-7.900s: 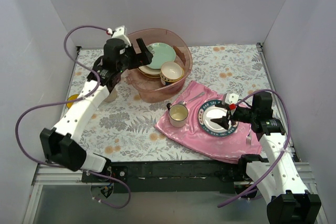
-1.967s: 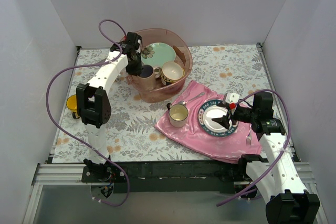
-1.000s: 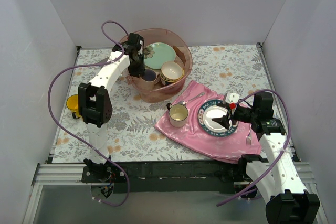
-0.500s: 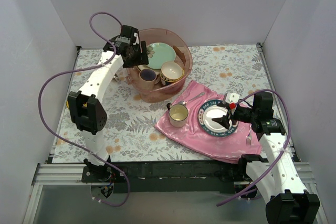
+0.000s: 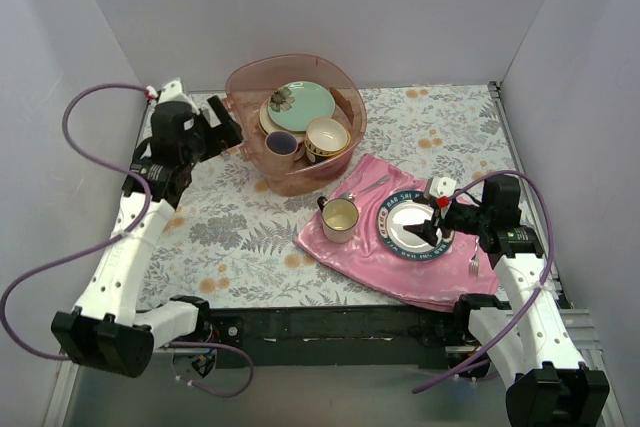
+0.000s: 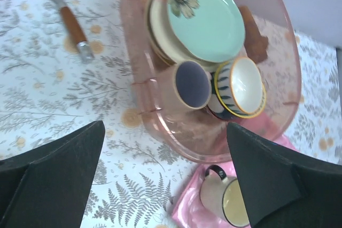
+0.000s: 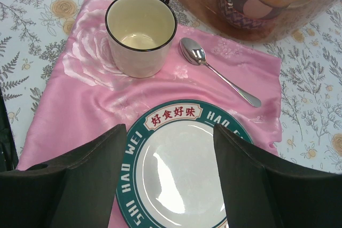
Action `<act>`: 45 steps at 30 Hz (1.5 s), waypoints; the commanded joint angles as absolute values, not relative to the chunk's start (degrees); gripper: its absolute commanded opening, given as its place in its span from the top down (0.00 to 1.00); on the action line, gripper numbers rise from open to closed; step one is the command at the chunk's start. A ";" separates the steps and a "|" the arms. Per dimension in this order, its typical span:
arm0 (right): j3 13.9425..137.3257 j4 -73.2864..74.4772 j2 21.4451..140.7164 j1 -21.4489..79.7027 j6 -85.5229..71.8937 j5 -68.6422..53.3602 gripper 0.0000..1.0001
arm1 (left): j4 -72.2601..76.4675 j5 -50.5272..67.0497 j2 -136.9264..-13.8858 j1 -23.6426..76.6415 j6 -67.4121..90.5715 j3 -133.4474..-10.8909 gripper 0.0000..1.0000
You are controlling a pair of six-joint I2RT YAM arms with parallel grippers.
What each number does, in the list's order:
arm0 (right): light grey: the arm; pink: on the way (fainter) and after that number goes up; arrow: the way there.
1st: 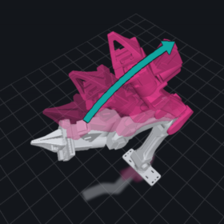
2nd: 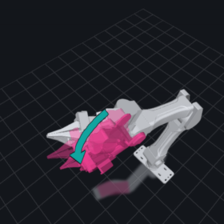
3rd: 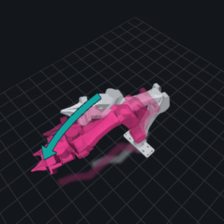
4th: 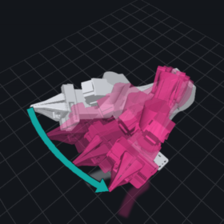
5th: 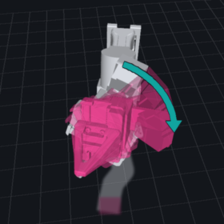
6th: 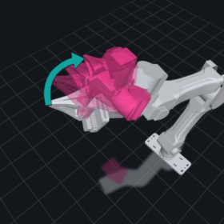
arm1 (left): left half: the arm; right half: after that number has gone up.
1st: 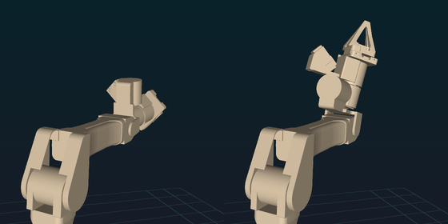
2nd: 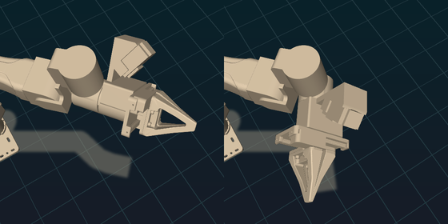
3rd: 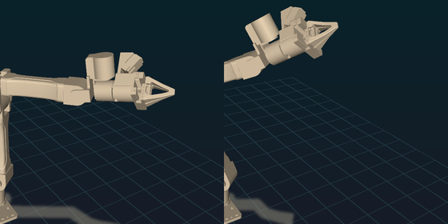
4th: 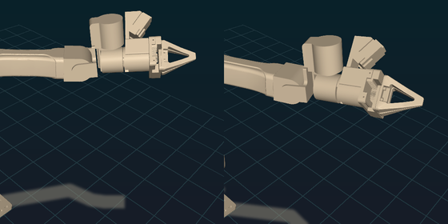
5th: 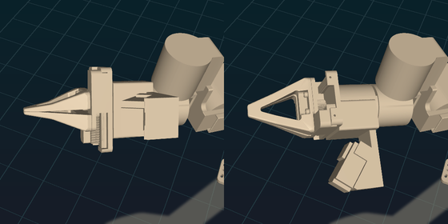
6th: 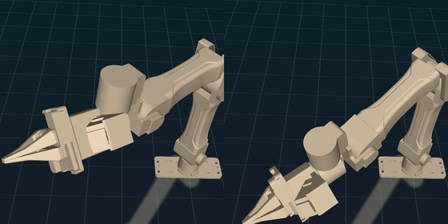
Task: Place the mixed dishes into the plastic bin
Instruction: Pick up the cup at the center of the board.
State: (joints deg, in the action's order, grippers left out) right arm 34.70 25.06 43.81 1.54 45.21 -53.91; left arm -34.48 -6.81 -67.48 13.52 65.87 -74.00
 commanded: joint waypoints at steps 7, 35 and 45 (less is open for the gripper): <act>34.45 23.55 43.94 1.32 45.62 -53.97 0.26 | -28.75 -8.35 -60.99 -4.82 68.47 -57.84 0.02; 34.63 23.91 43.42 1.14 45.79 -54.76 0.26 | -26.19 -17.76 -93.50 -17.13 69.35 -65.21 0.30; 34.54 23.82 43.33 1.14 45.79 -54.49 0.26 | -26.63 -12.40 -94.93 -19.07 68.12 -66.27 1.00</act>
State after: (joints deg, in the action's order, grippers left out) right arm 34.70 25.06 43.94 1.45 45.36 -53.74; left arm -27.00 -14.13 -97.95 -19.07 68.82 -64.51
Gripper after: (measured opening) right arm 0.741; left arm 0.129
